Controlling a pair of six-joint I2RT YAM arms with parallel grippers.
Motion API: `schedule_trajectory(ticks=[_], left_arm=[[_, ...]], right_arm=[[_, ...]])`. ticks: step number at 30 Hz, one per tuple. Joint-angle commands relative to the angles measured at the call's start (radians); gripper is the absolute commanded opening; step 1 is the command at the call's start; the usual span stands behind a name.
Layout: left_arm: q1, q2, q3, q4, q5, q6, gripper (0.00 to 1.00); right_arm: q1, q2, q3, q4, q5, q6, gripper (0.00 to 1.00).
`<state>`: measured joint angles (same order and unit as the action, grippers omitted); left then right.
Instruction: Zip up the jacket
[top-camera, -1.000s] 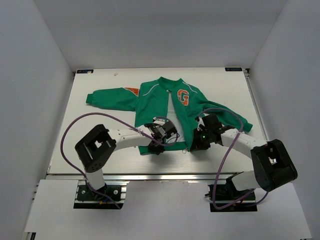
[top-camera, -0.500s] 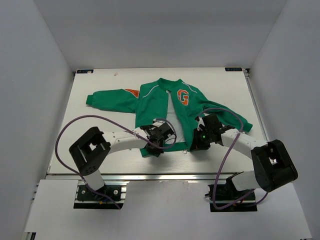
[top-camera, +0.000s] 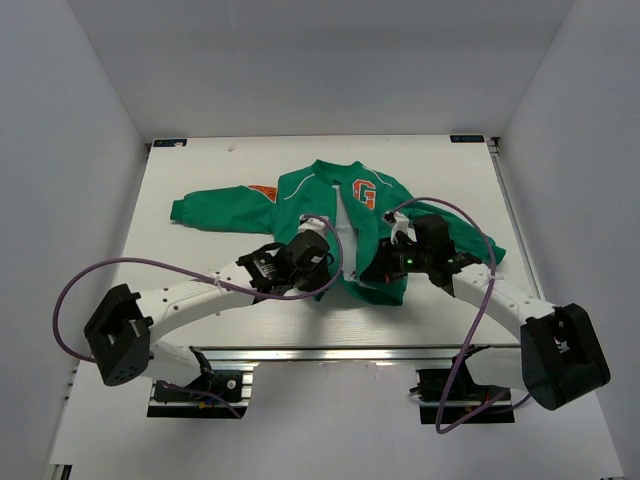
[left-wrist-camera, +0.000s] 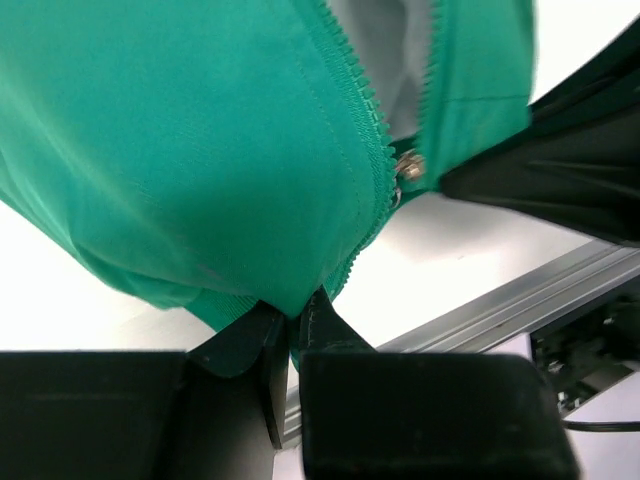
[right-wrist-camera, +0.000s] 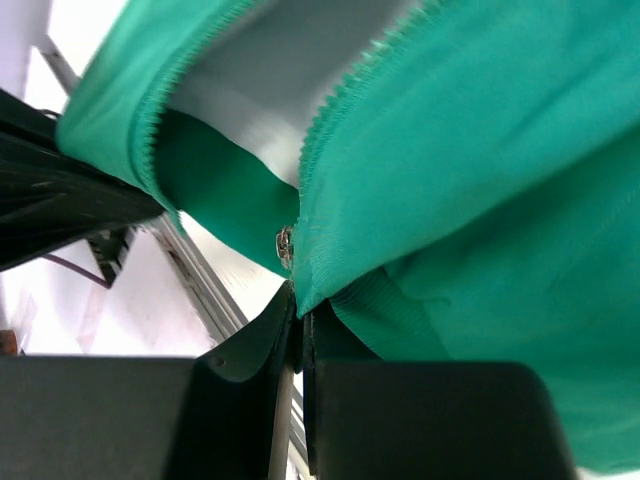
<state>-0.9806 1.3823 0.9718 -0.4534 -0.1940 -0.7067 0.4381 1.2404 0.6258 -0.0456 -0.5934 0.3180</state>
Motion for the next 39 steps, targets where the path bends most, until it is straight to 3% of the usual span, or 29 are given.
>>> schedule_trajectory(ticks=[1,11,18,25,30,39], left_arm=[[0.010,-0.035,0.019,0.062,0.014,0.024,0.03],[0.014,0.037,-0.054,-0.088,0.047,-0.019,0.16],[0.014,0.119,-0.137,-0.083,0.224,-0.010,0.22],[0.014,0.213,-0.140,-0.070,0.294,0.001,0.35],[0.014,0.215,-0.137,-0.077,0.291,0.001,0.53],[0.014,0.207,-0.101,-0.128,0.252,-0.007,0.49]], right_arm=[[-0.004,-0.015,0.057,0.122,-0.065,0.024,0.00],[-0.006,0.071,0.028,0.047,0.026,0.007,0.00],[-0.006,0.117,0.003,-0.008,0.093,-0.014,0.00],[-0.006,0.151,-0.026,-0.014,0.133,-0.014,0.00],[-0.007,0.151,-0.029,-0.023,0.149,-0.020,0.00],[-0.006,0.153,-0.035,-0.027,0.159,-0.017,0.00]])
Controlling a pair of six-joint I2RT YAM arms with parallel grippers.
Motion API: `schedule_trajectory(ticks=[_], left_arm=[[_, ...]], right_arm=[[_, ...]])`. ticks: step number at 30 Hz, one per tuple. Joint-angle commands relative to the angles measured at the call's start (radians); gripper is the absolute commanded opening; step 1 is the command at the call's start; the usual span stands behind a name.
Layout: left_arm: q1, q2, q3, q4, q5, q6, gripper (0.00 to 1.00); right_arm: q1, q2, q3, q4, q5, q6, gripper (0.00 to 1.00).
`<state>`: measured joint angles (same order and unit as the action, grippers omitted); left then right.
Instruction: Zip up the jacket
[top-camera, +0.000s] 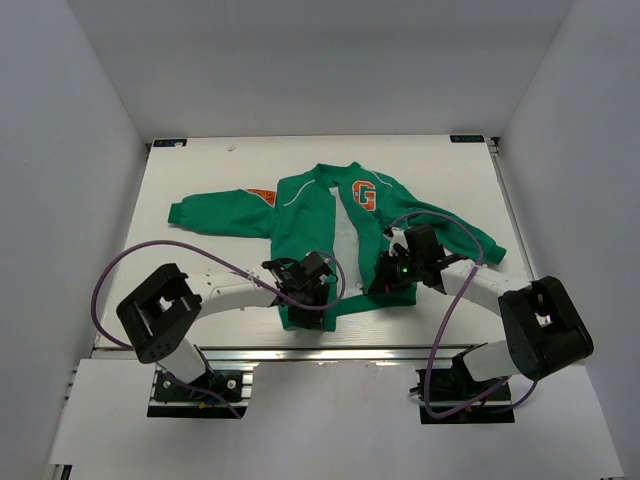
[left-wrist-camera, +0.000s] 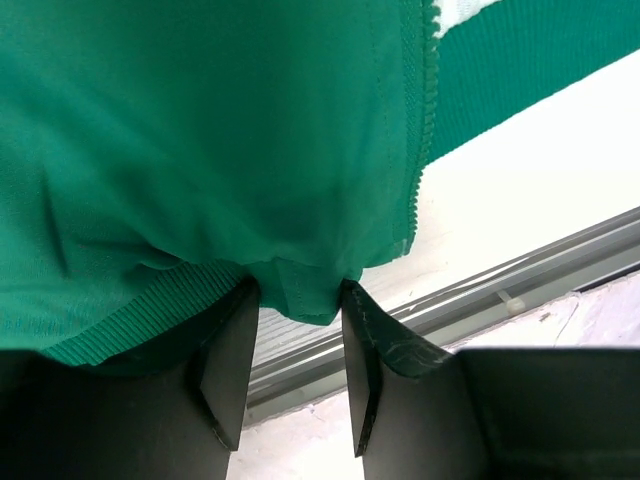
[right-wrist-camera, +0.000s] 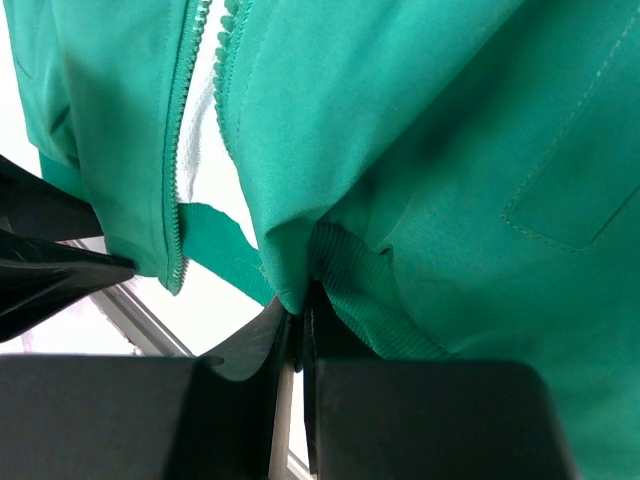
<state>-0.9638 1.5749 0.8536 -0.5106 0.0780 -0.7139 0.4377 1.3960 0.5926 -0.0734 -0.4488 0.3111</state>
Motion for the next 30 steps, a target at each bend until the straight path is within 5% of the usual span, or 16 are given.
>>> schedule_trajectory(ticks=[1,7,9,30], left_arm=[[-0.003,0.017,0.025,-0.078,-0.026,-0.004,0.49],[-0.003,-0.010,0.076,-0.132,-0.035,-0.038,0.66],[-0.004,-0.029,0.078,-0.112,-0.015,-0.041,0.84],[-0.047,0.108,0.226,-0.261,-0.133,-0.183,0.79]], right_arm=[[-0.005,-0.003,-0.004,0.001,0.015,-0.010,0.00],[-0.005,-0.014,-0.010,0.000,0.019,-0.010,0.00],[-0.005,-0.018,-0.013,0.001,0.021,-0.009,0.00],[-0.007,-0.049,-0.036,-0.003,0.039,-0.012,0.00]])
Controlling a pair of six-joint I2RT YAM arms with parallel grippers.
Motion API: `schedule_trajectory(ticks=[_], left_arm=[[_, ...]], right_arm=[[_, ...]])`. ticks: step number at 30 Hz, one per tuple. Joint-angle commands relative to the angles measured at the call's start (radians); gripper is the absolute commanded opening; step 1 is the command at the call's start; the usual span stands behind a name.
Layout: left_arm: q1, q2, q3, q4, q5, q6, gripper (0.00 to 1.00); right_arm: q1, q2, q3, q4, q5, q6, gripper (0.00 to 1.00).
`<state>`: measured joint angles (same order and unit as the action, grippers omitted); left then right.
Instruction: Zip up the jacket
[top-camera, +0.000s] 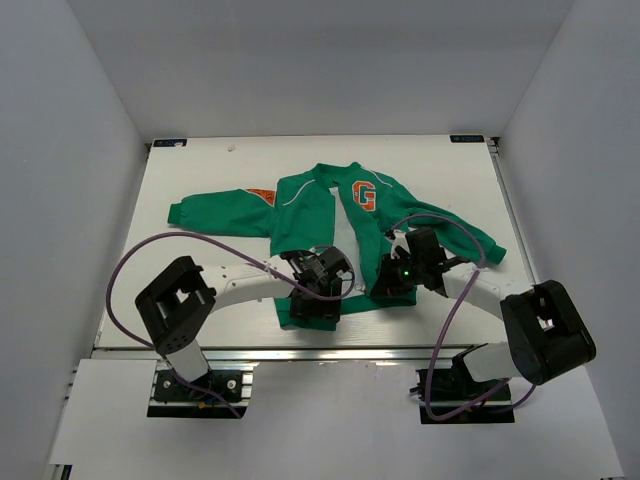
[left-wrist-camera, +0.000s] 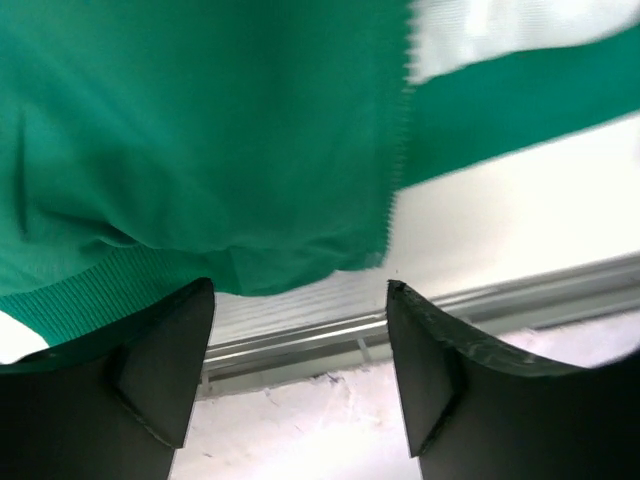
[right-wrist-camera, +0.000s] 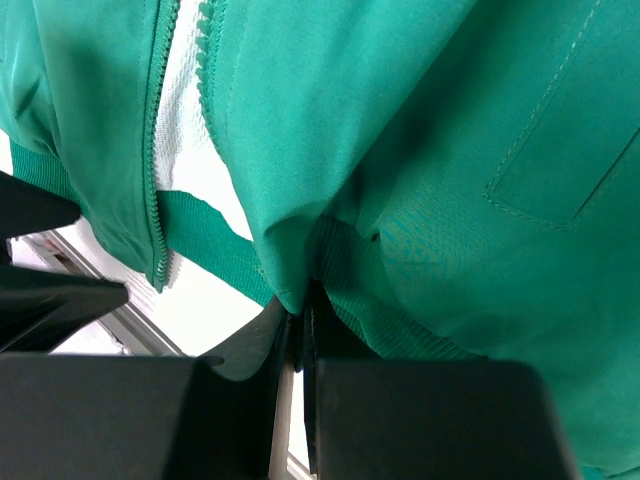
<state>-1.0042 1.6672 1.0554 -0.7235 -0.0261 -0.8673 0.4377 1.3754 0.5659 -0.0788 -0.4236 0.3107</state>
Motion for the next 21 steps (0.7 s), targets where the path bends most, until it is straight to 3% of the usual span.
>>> schedule_trajectory(ticks=[1,10,21], left_arm=[[-0.007,0.031,0.022,-0.050,-0.026,-0.033,0.77],[-0.008,0.150,0.050,-0.085,-0.090,-0.084,0.65],[-0.011,0.264,0.120,-0.166,-0.129,-0.121,0.77]], right_arm=[[-0.005,-0.030,-0.009,0.004,0.016,-0.012,0.00],[-0.007,-0.033,-0.014,-0.001,0.031,-0.010,0.00],[-0.005,-0.041,-0.027,-0.006,0.048,-0.010,0.00]])
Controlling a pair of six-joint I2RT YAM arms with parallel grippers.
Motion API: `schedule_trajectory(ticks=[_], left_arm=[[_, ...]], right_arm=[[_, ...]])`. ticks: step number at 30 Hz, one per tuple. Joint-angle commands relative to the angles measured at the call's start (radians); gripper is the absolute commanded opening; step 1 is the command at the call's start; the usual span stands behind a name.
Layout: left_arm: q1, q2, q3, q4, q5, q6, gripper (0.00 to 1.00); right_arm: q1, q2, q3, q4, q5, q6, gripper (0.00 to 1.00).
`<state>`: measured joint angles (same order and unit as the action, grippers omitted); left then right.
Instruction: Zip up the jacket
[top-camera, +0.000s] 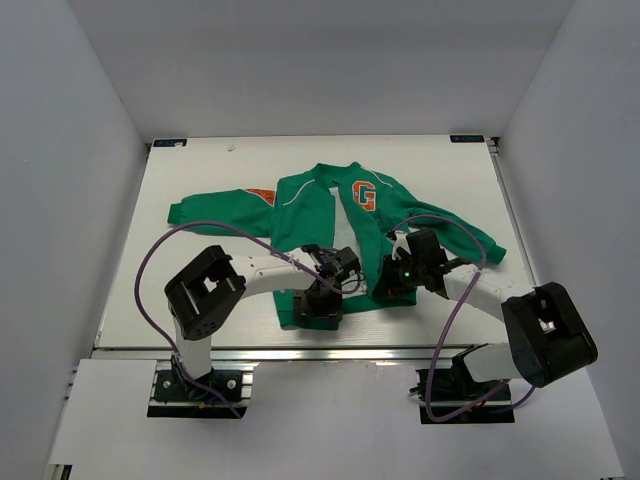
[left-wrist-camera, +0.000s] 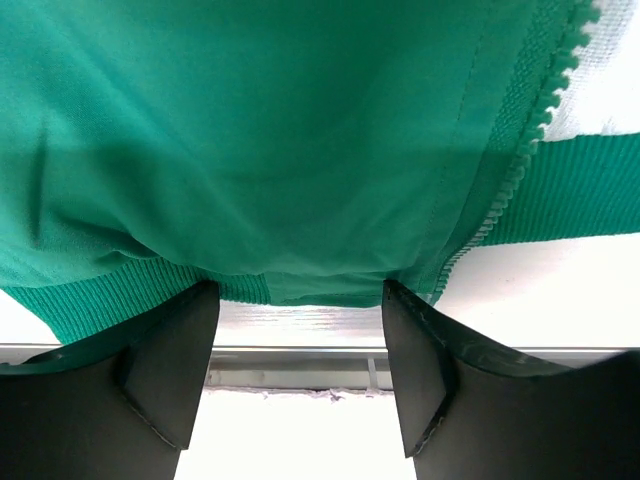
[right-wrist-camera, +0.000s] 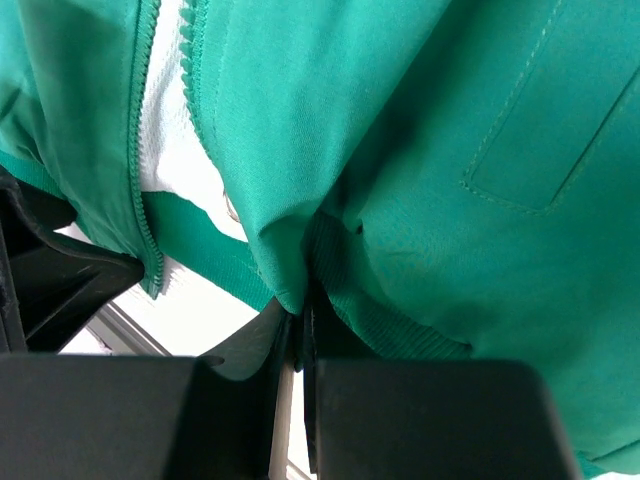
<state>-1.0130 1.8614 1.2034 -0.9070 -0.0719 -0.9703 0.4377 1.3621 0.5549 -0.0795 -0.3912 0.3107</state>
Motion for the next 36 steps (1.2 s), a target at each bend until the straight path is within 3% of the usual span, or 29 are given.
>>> schedule_trajectory(ticks=[1,23,28,36], left_arm=[[-0.002,0.065,-0.028,0.025,-0.077,-0.018,0.77],[-0.002,-0.016,-0.053,0.102,-0.039,0.002,0.98],[-0.002,-0.071,-0.051,0.109,-0.048,0.001,0.98],[-0.002,-0.033,-0.038,0.080,-0.091,-0.019,0.98]], right_arm=[[-0.005,-0.031,-0.018,-0.006,0.020,-0.012,0.00],[-0.005,-0.012,-0.016,-0.009,0.009,-0.019,0.00],[-0.005,-0.012,-0.016,-0.011,0.005,-0.022,0.00],[-0.005,-0.017,-0.016,-0.013,0.006,-0.022,0.00]])
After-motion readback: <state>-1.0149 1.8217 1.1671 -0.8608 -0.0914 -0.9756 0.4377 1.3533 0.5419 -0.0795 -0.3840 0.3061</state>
